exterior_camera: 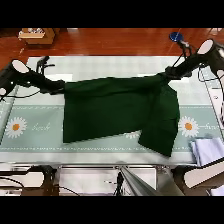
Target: Fold the shirts.
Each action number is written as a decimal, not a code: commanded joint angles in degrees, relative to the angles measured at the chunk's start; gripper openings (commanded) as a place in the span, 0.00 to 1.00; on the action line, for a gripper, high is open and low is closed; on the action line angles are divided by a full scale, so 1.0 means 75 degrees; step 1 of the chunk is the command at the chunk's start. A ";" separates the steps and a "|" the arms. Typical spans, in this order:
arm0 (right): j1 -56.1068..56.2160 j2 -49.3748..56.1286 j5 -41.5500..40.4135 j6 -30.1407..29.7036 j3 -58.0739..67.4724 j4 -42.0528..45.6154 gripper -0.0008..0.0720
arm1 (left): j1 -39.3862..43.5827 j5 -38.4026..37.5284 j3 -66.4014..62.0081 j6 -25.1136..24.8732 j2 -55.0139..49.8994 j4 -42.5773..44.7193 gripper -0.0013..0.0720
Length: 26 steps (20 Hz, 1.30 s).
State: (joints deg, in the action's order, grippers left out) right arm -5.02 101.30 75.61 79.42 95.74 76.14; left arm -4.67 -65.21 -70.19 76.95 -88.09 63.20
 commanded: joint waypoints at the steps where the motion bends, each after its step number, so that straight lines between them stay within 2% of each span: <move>1: 0.0175 -0.0052 0.0708 0.0309 -0.0469 0.0953 0.05 | 0.0006 -0.0784 0.0219 0.0379 -0.0256 0.0006 0.05; 4: 0.0157 -0.0061 0.0358 0.0434 -0.0606 0.1017 0.06 | -0.0012 -0.0784 0.0221 0.0376 -0.0498 0.0003 0.06; 5: 0.0160 -0.0064 0.0347 0.0428 -0.0568 0.1145 0.18 | -0.0038 -0.0877 0.0192 0.0347 -0.0493 -0.0003 0.09; 6: 0.0157 -0.0073 0.0452 0.0312 -0.0525 0.1323 0.38 | -0.0090 -0.1224 0.0085 0.0181 -0.0475 -0.0023 0.30; 7: 0.0157 -0.0105 0.0644 0.0093 -0.0463 0.1620 0.46 | -0.0187 -0.1655 -0.0073 -0.0029 -0.0437 -0.0017 0.48; 9: 0.0015 -0.0335 0.0816 0.0026 -0.0385 0.1953 0.46 | -0.0589 -0.2436 -0.0437 -0.0463 -0.0189 -0.0015 0.49; 10: -0.0137 -0.0525 0.0868 -0.0012 -0.0385 0.2017 0.46 | -0.0880 -0.2579 -0.0542 -0.0460 0.0015 -0.0015 0.49; 12: -0.0638 -0.0854 0.1393 -0.0012 -0.0388 0.2098 0.59 | -0.1600 -0.2818 -0.0536 -0.0460 0.0530 -0.0015 0.49; 13: -0.0956 -0.0988 0.1781 -0.0015 -0.0388 0.2066 0.63 | -0.1950 -0.3098 -0.0493 -0.0460 0.0717 -0.0015 0.54; 14: -0.1335 -0.1128 0.2197 -0.0012 -0.0388 0.1883 0.63 | -0.2288 -0.3465 -0.0402 -0.0458 0.0868 -0.0017 0.71; 15: -0.1740 -0.1256 0.2550 -0.0035 -0.0391 0.1448 0.63 | -0.2565 -0.3783 -0.0207 -0.0460 0.1005 -0.0017 0.77; 17: -0.2468 -0.1568 0.2777 -0.0102 -0.0600 0.0638 0.65 | -0.2975 -0.3934 0.0484 -0.0469 0.1332 -0.0017 0.77; 22: -0.3541 -0.2486 0.2002 -0.0446 -0.2489 -0.0557 0.65 | -0.3136 -0.3477 0.2865 -0.0807 0.2151 -0.0020 0.77; 26: -0.3555 -0.2681 0.1478 -0.0726 -0.3736 -0.0746 0.65 | -0.2792 -0.3276 0.3800 -0.0860 0.2162 -0.0015 0.77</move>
State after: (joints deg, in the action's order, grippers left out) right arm -30.48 82.63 89.03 75.88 73.87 73.49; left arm -26.65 -90.96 -47.09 71.09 -72.71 63.07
